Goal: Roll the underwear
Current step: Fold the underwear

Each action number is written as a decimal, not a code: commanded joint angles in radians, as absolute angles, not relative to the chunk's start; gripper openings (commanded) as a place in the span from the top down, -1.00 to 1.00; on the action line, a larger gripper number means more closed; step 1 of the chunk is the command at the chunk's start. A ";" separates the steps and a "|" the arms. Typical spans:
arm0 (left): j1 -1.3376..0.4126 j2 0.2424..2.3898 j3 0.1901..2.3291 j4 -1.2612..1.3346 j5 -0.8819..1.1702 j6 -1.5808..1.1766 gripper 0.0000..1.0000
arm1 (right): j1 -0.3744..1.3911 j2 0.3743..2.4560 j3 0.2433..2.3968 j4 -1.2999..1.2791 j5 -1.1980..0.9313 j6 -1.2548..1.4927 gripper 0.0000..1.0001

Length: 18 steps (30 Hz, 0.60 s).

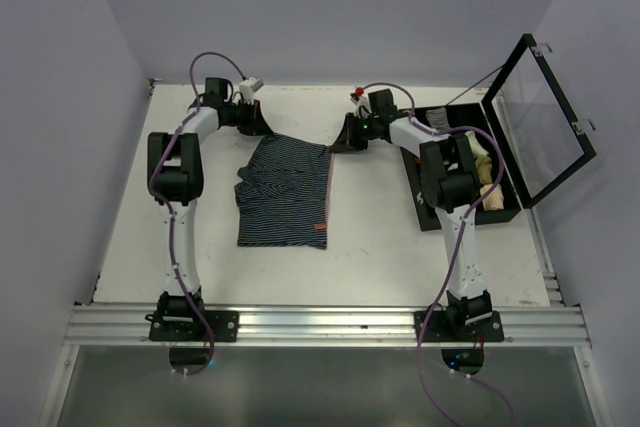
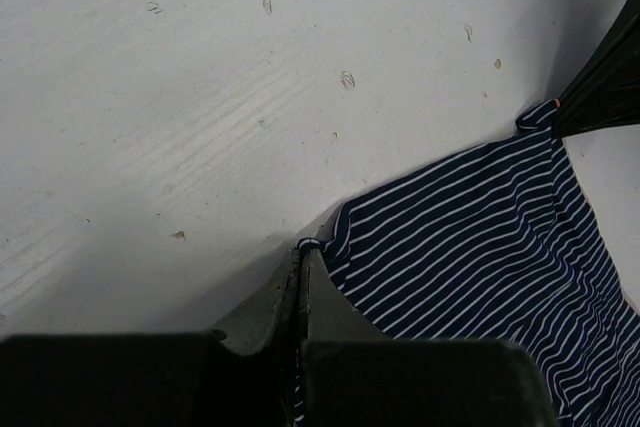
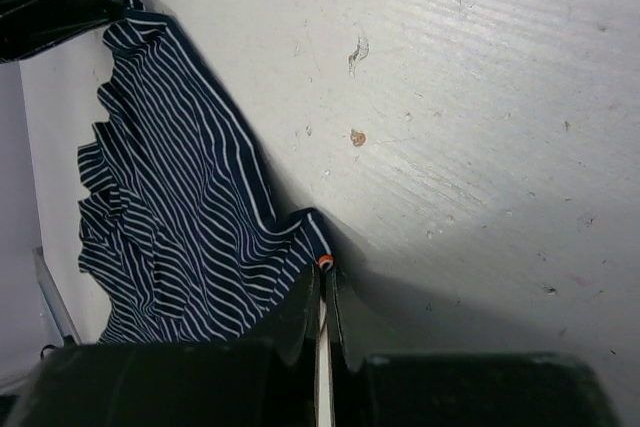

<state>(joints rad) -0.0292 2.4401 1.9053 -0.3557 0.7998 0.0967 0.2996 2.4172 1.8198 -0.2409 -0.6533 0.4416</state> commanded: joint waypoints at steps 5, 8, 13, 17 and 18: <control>0.000 2.439 1.986 -0.279 0.865 0.068 1.00 | 0.279 2.445 1.963 -0.235 -0.692 0.327 1.00; 0.034 2.424 2.016 -0.255 0.868 0.066 1.00 | 0.275 2.425 1.996 -0.212 -0.727 0.315 1.00; 0.055 2.376 2.019 -0.244 0.897 0.095 1.00 | 0.275 2.388 2.017 -0.190 -0.776 0.267 1.00; 0.061 2.278 1.930 -0.287 0.980 0.208 1.00 | 0.279 2.330 1.955 -0.190 -0.847 0.207 1.00; 0.061 2.245 1.892 -0.291 0.998 0.234 1.00 | 0.282 2.294 1.938 -0.195 -0.871 0.166 1.00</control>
<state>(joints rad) 0.0563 2.3981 1.9438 -0.2962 0.8959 0.1333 0.2756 2.4325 1.9678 -0.2165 -0.7708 0.2684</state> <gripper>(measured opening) 0.009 0.023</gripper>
